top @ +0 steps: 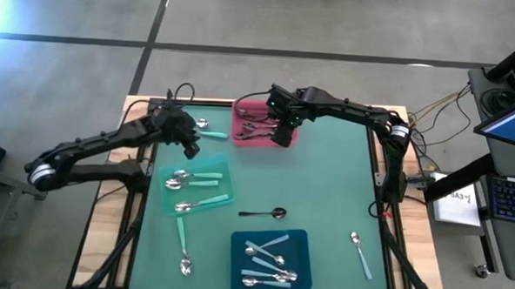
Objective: Sort silverware by color (type)
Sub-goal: Adjust the green bin
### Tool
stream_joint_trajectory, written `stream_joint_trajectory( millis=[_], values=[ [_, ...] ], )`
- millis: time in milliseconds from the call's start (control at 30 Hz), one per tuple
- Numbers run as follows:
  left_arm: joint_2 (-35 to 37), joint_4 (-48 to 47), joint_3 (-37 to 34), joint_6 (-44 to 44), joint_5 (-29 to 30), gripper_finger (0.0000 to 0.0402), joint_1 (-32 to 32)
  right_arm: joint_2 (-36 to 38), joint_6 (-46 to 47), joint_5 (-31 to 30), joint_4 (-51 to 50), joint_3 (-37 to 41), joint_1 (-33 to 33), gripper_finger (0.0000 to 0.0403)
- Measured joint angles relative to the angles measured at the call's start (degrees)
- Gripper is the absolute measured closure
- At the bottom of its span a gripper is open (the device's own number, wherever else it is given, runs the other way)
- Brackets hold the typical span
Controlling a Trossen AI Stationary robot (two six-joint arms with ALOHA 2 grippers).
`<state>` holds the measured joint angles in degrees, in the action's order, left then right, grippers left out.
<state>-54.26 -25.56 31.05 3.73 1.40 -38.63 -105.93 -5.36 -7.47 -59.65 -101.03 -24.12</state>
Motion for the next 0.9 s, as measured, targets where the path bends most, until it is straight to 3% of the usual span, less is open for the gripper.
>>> stream_joint_trajectory(
  millis=[633,900],
  values=[
    [-13.9,14.4,0.0,19.9,0.1,0.0295,0.0,0.0,-13.8,-0.1,0.7,0.0,0.0,0.0307],
    [-19.2,16.7,0.0,21.5,0.1,0.0295,-0.3,0.0,-17.3,-0.1,2.0,0.0,-0.2,0.0307]
  ],
)
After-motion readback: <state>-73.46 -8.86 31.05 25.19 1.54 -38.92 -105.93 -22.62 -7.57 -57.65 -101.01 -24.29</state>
